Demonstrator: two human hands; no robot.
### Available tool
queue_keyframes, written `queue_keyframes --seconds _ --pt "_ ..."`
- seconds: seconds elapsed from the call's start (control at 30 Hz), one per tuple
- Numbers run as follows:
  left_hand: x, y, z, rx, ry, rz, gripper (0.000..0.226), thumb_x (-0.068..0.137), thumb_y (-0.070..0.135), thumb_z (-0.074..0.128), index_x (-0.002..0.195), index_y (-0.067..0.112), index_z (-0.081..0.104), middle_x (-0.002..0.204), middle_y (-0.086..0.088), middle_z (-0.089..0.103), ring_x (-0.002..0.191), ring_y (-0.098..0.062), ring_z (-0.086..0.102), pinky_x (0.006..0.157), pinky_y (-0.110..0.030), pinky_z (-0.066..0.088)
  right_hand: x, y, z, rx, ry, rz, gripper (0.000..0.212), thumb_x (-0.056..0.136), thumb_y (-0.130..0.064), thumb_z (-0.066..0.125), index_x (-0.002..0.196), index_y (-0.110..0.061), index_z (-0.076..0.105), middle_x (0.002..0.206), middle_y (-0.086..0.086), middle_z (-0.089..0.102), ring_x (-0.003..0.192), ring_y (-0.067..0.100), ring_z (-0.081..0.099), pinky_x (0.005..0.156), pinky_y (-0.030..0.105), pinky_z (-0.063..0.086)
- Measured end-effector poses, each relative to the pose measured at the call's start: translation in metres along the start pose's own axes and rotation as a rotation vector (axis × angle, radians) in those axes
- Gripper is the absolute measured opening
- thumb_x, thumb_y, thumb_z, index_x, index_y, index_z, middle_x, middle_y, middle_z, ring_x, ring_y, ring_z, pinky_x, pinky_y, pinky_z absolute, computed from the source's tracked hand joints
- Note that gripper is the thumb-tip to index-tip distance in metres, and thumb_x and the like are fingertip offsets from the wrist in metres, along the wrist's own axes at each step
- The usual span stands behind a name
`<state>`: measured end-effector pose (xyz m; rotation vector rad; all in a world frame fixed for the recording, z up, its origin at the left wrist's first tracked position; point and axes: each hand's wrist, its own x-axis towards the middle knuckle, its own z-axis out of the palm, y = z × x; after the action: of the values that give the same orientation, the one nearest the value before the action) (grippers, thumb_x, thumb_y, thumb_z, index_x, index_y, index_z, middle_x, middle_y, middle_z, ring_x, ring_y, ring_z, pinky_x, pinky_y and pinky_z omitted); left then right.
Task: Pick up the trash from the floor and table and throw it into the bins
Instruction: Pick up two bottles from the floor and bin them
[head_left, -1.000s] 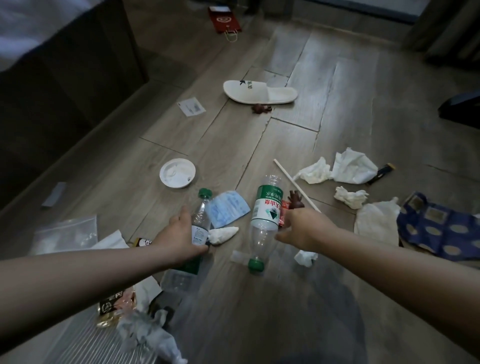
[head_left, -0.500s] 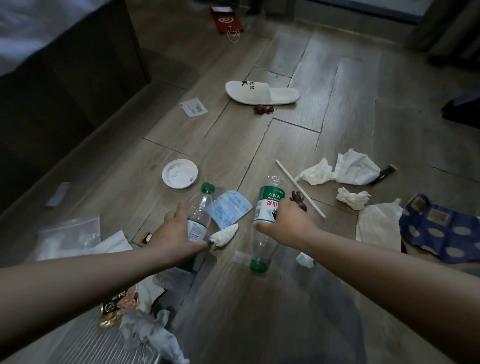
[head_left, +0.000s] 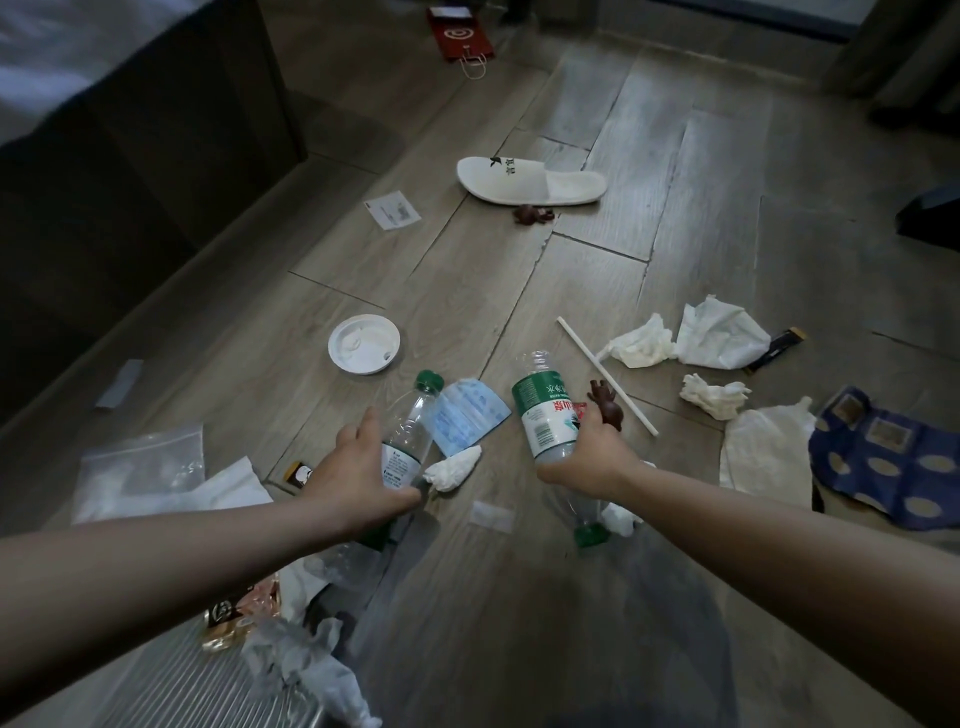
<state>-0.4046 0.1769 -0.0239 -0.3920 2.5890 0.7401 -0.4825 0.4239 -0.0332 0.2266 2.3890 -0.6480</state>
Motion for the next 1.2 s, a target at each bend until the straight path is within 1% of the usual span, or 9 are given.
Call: queue_keyframes --seconds 0.07,0.17,0.27,0.37,0.5,0.63,0.87,1.03,1.2 --pt "0.001 0.001 0.000 -0.012 -0.008 0.002 0.107 0.069 0.044 0.074 0.149 0.023 0.006 0.143 -0.011 0.031 0.122 -0.027 0.046 0.085 -0.031 0.044 -0.001 0.005 -0.004 0.005 -0.008 -0.010 0.115 0.062 -0.040 0.079 0.151 -0.019 0.009 0.130 0.009 0.049 0.110 0.024 0.057 0.093 0.041 0.053" --pt "0.002 0.003 0.001 -0.012 -0.015 0.005 0.107 0.066 0.045 0.074 0.148 0.023 0.010 0.144 -0.011 0.031 0.123 -0.026 0.045 0.089 -0.034 0.045 -0.002 0.008 -0.006 -0.003 -0.032 -0.013 0.119 0.058 -0.041 0.080 0.152 -0.022 0.009 0.132 0.010 0.046 0.111 0.025 0.056 0.094 0.042 0.053" --pt "0.002 0.003 0.000 -0.018 0.000 0.009 0.104 0.065 0.047 0.074 0.146 0.023 0.014 0.141 -0.010 0.034 0.120 -0.026 0.047 0.088 -0.033 0.045 -0.004 0.008 -0.005 -0.039 -0.025 -0.007 0.106 0.065 -0.039 0.083 0.147 -0.017 0.019 0.136 0.012 0.034 0.116 0.027 0.051 0.098 0.041 0.050" --pt "0.002 0.003 -0.001 -0.026 0.014 -0.005 0.106 0.064 0.048 0.075 0.147 0.024 0.013 0.142 -0.009 0.034 0.120 -0.026 0.047 0.087 -0.033 0.044 -0.003 0.008 -0.002 -0.058 -0.015 -0.014 0.103 0.066 -0.041 0.084 0.145 -0.015 0.023 0.137 0.011 0.029 0.118 0.027 0.048 0.100 0.041 0.048" --pt "0.000 0.003 -0.001 -0.020 0.007 -0.018 0.110 0.065 0.045 0.076 0.149 0.024 0.009 0.145 -0.009 0.031 0.124 -0.026 0.045 0.088 -0.031 0.041 0.000 0.008 0.001 -0.055 -0.040 -0.021 0.105 0.065 -0.042 0.084 0.146 -0.018 0.021 0.140 0.012 0.028 0.120 0.027 0.047 0.098 0.038 0.048" --pt "-0.002 0.006 -0.002 -0.013 0.008 -0.008 0.105 0.067 0.043 0.075 0.148 0.023 0.011 0.143 -0.009 0.033 0.119 -0.025 0.047 0.087 -0.031 0.043 0.001 0.008 0.001 -0.059 -0.072 -0.036 0.105 0.068 -0.041 0.083 0.148 -0.018 0.019 0.143 0.013 0.027 0.120 0.027 0.047 0.094 0.036 0.048" --pt "-0.001 0.008 -0.002 -0.018 0.010 0.009 0.103 0.068 0.043 0.075 0.147 0.023 0.012 0.142 -0.009 0.034 0.119 -0.025 0.047 0.086 -0.030 0.042 0.004 0.010 0.000 -0.072 -0.051 -0.039 0.087 0.067 -0.040 0.083 0.138 -0.016 0.038 0.131 0.009 0.031 0.101 0.019 0.044 0.098 0.035 0.047" --pt "0.000 0.007 -0.003 -0.029 0.021 0.005 0.109 0.066 0.044 0.075 0.150 0.026 0.008 0.145 -0.010 0.031 0.123 -0.027 0.045 0.092 -0.033 0.042 0.003 0.011 0.001 -0.055 -0.055 -0.032 0.085 0.069 -0.036 0.083 0.138 -0.016 0.037 0.132 0.010 0.030 0.099 0.018 0.043 0.100 0.036 0.045" --pt "-0.002 0.007 -0.004 -0.008 0.031 0.001 0.107 0.067 0.044 0.075 0.149 0.027 0.008 0.146 -0.008 0.031 0.123 -0.025 0.045 0.084 -0.029 0.038 0.002 0.013 0.000 -0.044 -0.045 -0.030 0.086 0.067 -0.036 0.084 0.137 -0.016 0.038 0.134 0.011 0.031 0.103 0.020 0.044 0.100 0.036 0.045"
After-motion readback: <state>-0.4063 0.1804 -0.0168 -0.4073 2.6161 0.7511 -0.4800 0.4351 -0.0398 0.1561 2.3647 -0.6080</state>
